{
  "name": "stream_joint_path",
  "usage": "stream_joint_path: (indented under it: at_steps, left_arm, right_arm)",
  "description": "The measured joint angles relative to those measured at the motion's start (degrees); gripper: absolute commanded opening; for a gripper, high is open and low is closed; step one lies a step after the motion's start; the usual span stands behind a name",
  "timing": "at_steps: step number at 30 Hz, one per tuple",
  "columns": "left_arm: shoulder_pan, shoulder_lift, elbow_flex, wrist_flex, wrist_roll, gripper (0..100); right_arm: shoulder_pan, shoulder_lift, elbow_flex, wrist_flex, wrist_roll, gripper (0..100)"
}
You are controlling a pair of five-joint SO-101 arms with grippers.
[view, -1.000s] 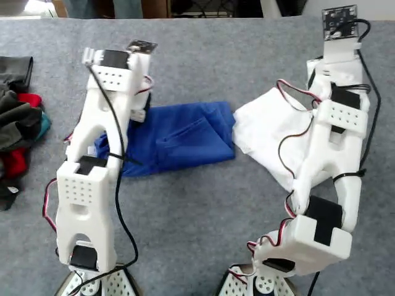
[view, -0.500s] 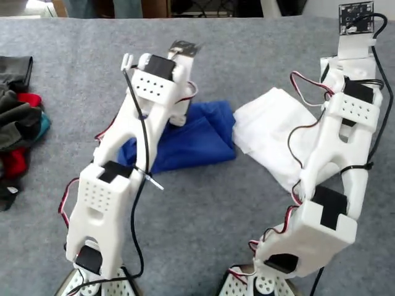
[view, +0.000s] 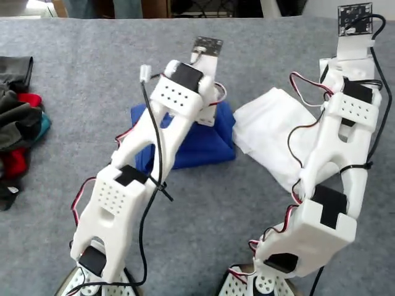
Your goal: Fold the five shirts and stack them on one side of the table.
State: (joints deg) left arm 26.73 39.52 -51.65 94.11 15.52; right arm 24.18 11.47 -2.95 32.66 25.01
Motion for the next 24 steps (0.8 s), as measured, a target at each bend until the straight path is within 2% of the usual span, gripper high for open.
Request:
stream_joint_path:
  at_steps: [7, 21, 24]
  left_arm:
    - [4.04, 0.70, 0.00, -3.43, 1.58, 3]
    - [4.31, 0.70, 0.00, -6.86, 2.02, 3]
    - [4.31, 0.70, 0.09, -7.65, 2.11, 12]
  right_arm:
    - [1.32, 0.00, 0.00, 0.00, 0.00, 1.5]
    - [1.32, 0.00, 0.00, 0.00, 0.00, 1.5]
    - [1.32, 0.00, 0.00, 0.00, 0.00, 1.5]
